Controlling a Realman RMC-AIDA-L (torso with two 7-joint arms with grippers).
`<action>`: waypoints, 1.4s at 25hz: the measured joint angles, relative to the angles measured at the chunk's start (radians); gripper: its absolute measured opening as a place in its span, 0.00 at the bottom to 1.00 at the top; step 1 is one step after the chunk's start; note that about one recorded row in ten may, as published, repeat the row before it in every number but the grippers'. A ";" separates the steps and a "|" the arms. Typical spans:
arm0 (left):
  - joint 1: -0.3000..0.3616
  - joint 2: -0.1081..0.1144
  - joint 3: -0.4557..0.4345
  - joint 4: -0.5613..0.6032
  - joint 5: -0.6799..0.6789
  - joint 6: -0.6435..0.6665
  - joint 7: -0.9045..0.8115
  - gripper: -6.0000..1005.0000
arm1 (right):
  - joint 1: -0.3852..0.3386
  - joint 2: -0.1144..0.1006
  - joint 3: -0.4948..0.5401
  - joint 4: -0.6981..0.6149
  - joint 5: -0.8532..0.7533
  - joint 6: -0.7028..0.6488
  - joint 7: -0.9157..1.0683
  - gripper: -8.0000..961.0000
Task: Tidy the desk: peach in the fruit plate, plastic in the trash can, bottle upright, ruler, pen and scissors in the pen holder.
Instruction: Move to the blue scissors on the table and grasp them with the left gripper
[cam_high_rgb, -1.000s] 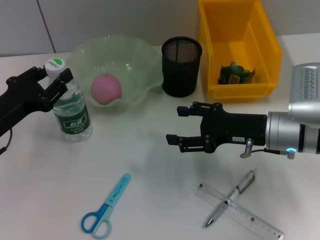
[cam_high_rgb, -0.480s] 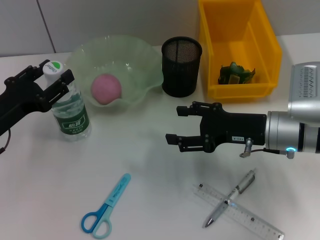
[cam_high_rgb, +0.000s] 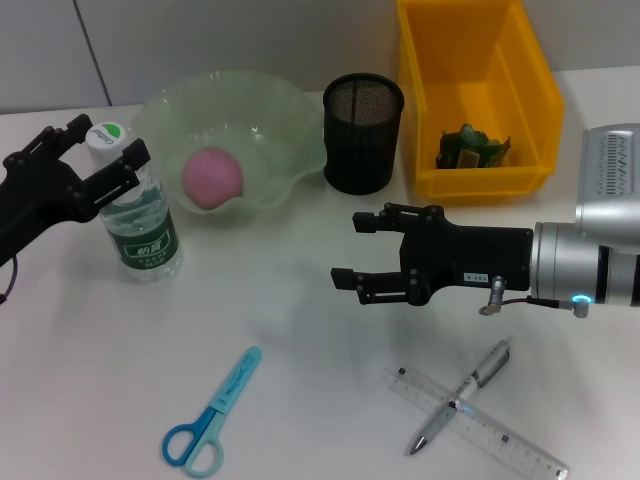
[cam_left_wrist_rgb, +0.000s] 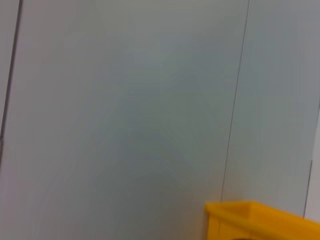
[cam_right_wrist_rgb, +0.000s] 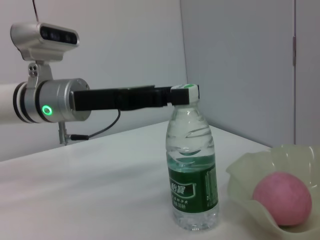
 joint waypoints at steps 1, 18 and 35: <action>0.001 0.001 0.000 0.002 -0.005 0.008 -0.004 0.82 | 0.000 0.000 0.000 0.000 0.000 0.000 0.001 0.85; 0.139 0.077 0.012 0.306 0.061 0.407 -0.508 0.84 | 0.005 0.001 0.002 -0.010 0.002 -0.017 0.052 0.85; 0.112 0.044 0.139 0.791 0.507 0.481 -0.727 0.84 | 0.031 -0.105 0.064 -0.284 -0.361 -0.348 0.474 0.85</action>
